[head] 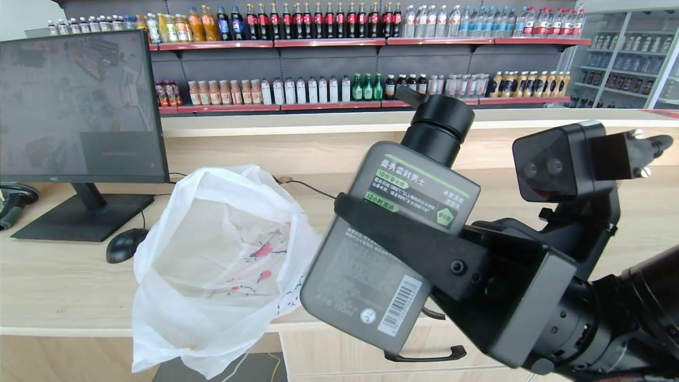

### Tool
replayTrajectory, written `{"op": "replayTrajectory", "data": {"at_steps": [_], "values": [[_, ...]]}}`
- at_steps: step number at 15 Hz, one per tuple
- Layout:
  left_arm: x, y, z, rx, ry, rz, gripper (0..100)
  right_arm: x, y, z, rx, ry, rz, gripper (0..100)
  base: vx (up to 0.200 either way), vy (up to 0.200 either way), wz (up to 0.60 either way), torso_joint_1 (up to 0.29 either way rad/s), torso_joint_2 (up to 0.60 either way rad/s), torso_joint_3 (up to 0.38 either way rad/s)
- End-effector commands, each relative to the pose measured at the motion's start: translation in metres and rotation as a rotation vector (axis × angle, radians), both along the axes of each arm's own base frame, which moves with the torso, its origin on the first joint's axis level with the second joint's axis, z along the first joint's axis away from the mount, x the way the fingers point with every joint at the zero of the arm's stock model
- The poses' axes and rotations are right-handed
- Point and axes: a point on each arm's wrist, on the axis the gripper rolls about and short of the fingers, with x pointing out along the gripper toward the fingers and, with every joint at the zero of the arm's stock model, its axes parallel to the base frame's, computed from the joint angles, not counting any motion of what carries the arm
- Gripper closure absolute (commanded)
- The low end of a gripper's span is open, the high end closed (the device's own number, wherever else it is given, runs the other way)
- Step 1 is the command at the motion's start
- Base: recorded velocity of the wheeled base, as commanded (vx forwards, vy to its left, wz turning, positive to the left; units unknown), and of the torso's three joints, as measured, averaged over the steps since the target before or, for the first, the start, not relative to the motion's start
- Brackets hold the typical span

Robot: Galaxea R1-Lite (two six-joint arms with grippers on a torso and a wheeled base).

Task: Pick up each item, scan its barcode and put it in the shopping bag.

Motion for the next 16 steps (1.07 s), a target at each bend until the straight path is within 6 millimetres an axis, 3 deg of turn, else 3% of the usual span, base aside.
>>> {"op": "replayTrajectory", "data": {"at_steps": [1, 9, 16], "values": [[0.000, 0.000, 0.000, 0.000, -0.001, 0.000, 0, -0.001, -0.002, 0.003, 0.009, -0.010, -0.001, 100, 0.000, 0.000, 0.00, 0.000, 0.00, 0.000], [0.000, 0.000, 0.000, 0.000, -0.001, 0.000, 0, 0.000, 0.002, -0.006, -0.039, -0.059, -0.032, 100, 0.000, 0.000, 0.00, 0.000, 0.00, 0.000], [0.000, 0.000, 0.000, 0.000, -0.001, 0.000, 0, 0.015, 0.004, -0.024, -0.162, -0.252, -0.179, 100, 0.000, 0.000, 0.00, 0.000, 0.00, 0.000]]}}
